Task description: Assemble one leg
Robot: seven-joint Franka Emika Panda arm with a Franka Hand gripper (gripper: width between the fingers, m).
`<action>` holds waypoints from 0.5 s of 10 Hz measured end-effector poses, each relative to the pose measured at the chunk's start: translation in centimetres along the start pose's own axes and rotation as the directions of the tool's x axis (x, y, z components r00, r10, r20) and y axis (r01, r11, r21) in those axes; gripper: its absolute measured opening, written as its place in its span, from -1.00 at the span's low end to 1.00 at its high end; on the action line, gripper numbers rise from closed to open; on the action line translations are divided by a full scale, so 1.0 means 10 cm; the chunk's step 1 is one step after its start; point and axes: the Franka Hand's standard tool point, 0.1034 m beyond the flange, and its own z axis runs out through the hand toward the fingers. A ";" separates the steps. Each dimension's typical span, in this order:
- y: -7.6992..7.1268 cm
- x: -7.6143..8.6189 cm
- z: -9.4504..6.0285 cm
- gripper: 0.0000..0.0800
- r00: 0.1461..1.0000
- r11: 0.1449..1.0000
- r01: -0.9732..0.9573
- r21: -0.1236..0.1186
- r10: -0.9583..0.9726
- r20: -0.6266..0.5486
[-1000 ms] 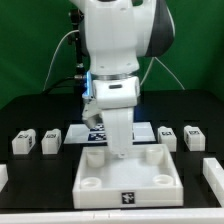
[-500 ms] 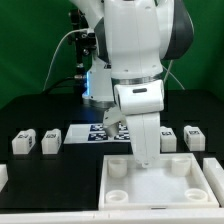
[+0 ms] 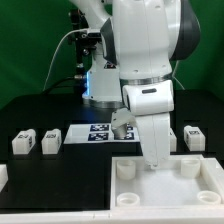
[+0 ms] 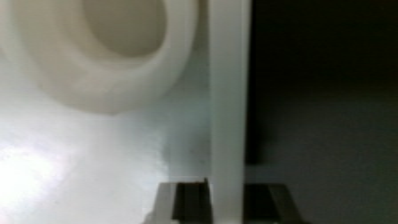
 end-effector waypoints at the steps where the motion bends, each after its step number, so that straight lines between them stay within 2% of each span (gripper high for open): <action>1: 0.00 0.00 0.00 -0.85 1.000 1.000 -0.002 0.000 0.002 0.000; 2: 0.00 -0.01 0.00 -0.65 1.000 1.000 -0.004 0.000 0.004 0.000; 3: 0.00 -0.01 0.00 -0.65 1.000 1.000 -0.005 0.000 0.005 0.001; 5: 0.00 -0.02 0.00 0.28 1.000 1.000 -0.006 0.000 0.006 0.001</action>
Offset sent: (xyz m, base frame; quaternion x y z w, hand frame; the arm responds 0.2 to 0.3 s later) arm 0.0000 0.0000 0.0000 0.0000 0.0000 0.0000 1.0000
